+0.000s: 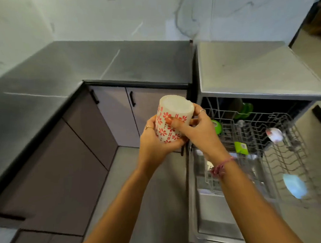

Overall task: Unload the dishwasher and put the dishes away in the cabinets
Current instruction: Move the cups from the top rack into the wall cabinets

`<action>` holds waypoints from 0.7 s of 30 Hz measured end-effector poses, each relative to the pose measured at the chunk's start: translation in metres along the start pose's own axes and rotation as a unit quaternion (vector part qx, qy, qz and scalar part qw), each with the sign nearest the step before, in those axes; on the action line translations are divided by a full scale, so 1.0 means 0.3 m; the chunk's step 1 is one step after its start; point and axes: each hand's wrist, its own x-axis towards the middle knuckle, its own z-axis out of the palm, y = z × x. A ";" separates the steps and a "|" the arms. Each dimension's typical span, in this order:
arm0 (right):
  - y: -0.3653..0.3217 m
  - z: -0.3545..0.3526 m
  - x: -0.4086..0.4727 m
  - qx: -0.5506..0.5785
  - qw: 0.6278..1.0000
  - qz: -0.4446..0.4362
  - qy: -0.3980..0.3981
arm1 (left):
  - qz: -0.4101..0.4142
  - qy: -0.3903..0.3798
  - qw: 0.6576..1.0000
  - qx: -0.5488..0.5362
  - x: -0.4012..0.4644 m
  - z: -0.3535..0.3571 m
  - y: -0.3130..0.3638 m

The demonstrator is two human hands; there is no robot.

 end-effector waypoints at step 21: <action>-0.331 0.433 0.322 0.072 0.992 -0.102 -0.019 | 0.063 0.015 0.993 -0.099 0.432 -0.438 0.191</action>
